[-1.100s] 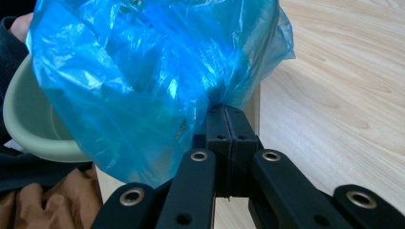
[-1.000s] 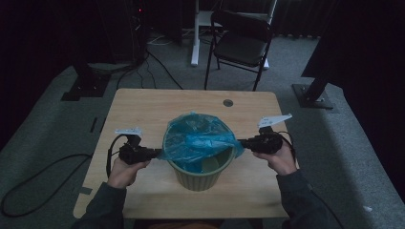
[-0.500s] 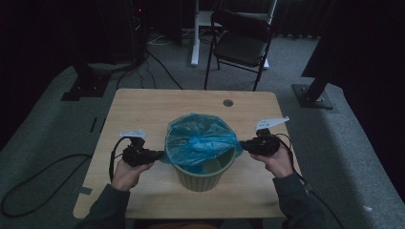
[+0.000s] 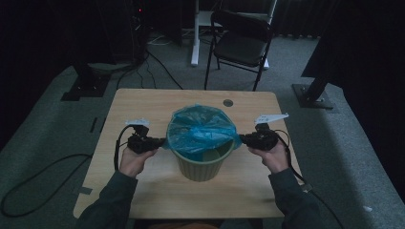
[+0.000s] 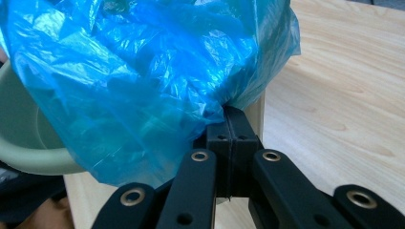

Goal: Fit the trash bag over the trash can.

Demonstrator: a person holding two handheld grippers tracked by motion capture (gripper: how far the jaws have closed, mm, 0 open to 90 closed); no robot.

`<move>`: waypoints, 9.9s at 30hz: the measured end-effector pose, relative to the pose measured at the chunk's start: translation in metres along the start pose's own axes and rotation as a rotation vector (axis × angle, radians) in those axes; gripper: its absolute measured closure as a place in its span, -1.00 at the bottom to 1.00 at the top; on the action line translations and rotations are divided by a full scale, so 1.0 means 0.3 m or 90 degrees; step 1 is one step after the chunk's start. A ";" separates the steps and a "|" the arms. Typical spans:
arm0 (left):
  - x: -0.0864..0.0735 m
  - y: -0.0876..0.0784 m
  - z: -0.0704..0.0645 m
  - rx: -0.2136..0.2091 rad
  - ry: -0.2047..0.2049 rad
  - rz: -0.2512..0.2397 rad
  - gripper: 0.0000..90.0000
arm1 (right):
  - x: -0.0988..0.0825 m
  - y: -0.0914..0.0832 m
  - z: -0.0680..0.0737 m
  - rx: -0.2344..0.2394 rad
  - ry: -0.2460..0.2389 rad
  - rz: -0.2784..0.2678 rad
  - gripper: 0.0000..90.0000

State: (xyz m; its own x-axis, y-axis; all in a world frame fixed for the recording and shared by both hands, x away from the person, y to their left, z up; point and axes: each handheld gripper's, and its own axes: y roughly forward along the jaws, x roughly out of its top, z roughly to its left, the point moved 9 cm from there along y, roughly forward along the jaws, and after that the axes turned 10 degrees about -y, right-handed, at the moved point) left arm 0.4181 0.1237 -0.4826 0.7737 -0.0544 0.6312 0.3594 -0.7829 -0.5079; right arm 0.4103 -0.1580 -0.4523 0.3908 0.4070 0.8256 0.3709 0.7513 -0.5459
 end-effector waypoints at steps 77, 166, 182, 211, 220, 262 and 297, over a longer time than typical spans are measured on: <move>-0.123 -0.029 -0.112 -0.051 0.030 0.013 0.25 | -0.083 -0.005 0.128 0.095 -0.102 0.046 1.00; -0.186 -0.047 -0.204 -0.088 0.101 -0.010 0.20 | -0.191 -0.067 0.082 0.112 -0.091 0.098 0.21; -0.218 0.021 -0.162 -0.022 0.123 0.042 1.00 | -0.133 -0.036 0.105 0.119 -0.112 0.082 0.21; -0.125 -0.180 -0.175 -0.099 0.170 -0.050 0.31 | -0.146 -0.039 0.072 0.105 -0.097 0.079 0.21; -0.034 -0.175 -0.237 -0.096 0.233 -0.069 0.38 | -0.148 -0.034 0.074 0.107 -0.098 0.080 0.21; 0.211 0.094 -0.377 0.011 0.386 0.067 0.35 | -0.172 -0.034 0.070 0.110 -0.095 0.084 0.20; 0.220 0.321 -0.362 0.088 0.431 0.207 0.33 | -0.175 -0.047 0.067 0.108 -0.092 0.080 0.20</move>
State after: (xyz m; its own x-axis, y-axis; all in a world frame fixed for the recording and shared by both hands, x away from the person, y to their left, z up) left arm 0.4471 -0.0225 -0.4260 0.3788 -0.6722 0.6361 0.2643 -0.5801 -0.7704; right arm 0.3675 -0.1795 -0.4850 0.2962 0.5632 0.7714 0.1752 0.7619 -0.6236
